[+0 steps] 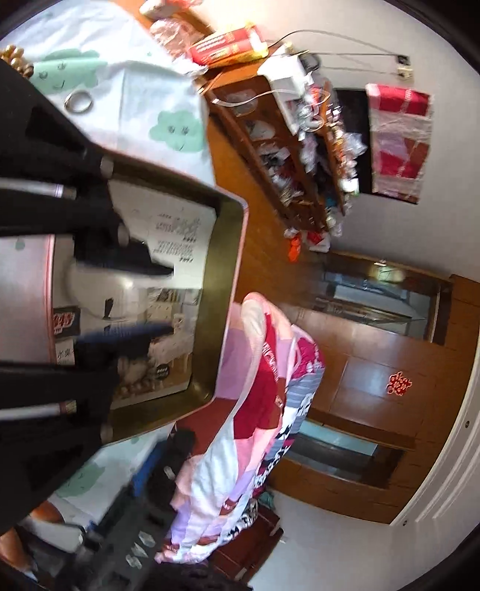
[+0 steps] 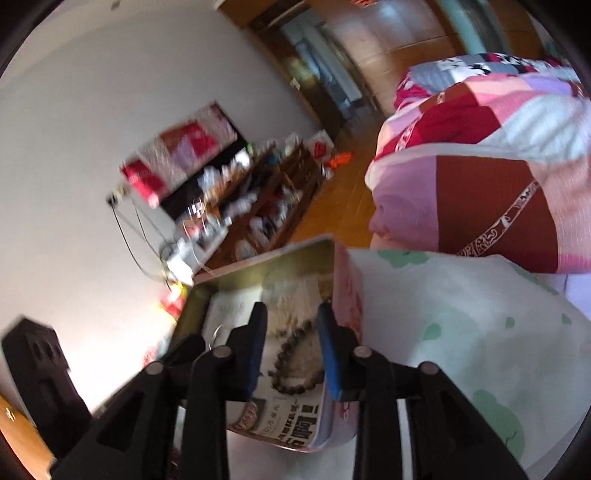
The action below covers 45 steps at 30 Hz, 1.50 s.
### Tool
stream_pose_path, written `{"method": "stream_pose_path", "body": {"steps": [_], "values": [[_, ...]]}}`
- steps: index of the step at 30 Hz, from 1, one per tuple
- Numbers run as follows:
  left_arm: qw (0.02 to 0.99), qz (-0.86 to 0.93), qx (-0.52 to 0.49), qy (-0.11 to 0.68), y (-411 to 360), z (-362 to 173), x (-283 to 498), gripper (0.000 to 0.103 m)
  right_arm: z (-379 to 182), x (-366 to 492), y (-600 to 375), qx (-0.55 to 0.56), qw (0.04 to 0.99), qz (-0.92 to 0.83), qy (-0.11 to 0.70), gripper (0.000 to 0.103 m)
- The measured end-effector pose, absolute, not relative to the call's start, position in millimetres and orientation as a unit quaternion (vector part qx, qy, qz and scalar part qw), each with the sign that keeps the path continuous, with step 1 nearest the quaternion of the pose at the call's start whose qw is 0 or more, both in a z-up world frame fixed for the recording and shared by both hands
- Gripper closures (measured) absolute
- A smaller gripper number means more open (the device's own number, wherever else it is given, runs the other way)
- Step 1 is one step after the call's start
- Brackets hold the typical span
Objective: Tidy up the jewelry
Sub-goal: 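Open both tools to drop the bracelet and bangle into the tin, then move both tools back over the jewelry pile and pink bangle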
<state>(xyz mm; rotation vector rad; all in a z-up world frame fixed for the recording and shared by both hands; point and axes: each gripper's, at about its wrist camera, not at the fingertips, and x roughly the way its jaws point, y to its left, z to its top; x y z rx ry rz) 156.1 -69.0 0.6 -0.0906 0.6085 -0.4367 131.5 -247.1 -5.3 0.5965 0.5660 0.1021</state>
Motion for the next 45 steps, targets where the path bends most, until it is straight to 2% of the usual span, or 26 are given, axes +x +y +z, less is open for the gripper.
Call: {"method": "stream_pose_path", "body": {"steps": [1, 2, 3, 6, 12, 16, 27, 30, 33, 38, 45], "values": [[0.934, -0.208, -0.040, 0.289, -70.5, 2.2, 155.2, 0.053, -2.2, 128.8, -250.6, 0.292, 0.919, 0.039, 0.264, 0.049], [0.936, -0.204, -0.037, 0.283, -71.9, 4.2, 153.3, 0.047, 2.1, 120.9, -253.1, 0.290, 0.925, 0.018, 0.245, 0.042], [0.938, -0.202, -0.035, 0.279, -72.9, 6.2, 152.2, 0.046, 4.4, 117.8, -255.3, 0.288, 0.929, 0.005, 0.233, 0.033], [0.940, -0.199, -0.031, 0.275, -71.9, 13.5, 147.6, 0.045, 13.3, 104.9, -258.5, 0.276, 0.939, -0.032, 0.200, 0.032], [0.940, -0.192, -0.045, 0.278, -49.4, 21.5, 117.6, 0.045, 14.9, 106.0, -248.7, 0.221, 0.949, -0.095, 0.202, 0.032], [0.942, -0.180, -0.039, 0.281, -39.5, 19.4, 93.3, 0.044, 13.9, 96.9, -235.9, 0.179, 0.955, -0.099, 0.214, 0.016], [0.937, -0.165, -0.036, 0.305, -23.6, -1.8, 44.2, 0.044, -0.3, 41.1, -207.2, 0.149, 0.952, -0.093, 0.250, 0.015], [0.939, -0.159, -0.030, 0.304, -23.9, -5.0, 37.2, 0.044, -1.2, 29.6, -201.2, 0.148, 0.953, -0.099, 0.246, 0.015], [0.942, -0.151, -0.009, 0.300, -28.8, -8.3, 31.9, 0.044, -1.5, 25.3, -195.2, 0.135, 0.955, -0.104, 0.243, 0.011], [0.946, -0.146, 0.015, 0.290, -29.9, -12.4, 18.9, 0.044, 2.1, 18.4, -186.5, 0.120, 0.960, -0.100, 0.232, 0.011], [0.939, -0.175, -0.011, 0.296, -9.4, -5.9, 3.2, 0.044, -1.5, 12.8, -178.0, 0.125, 0.959, -0.067, 0.246, 0.011]]}}
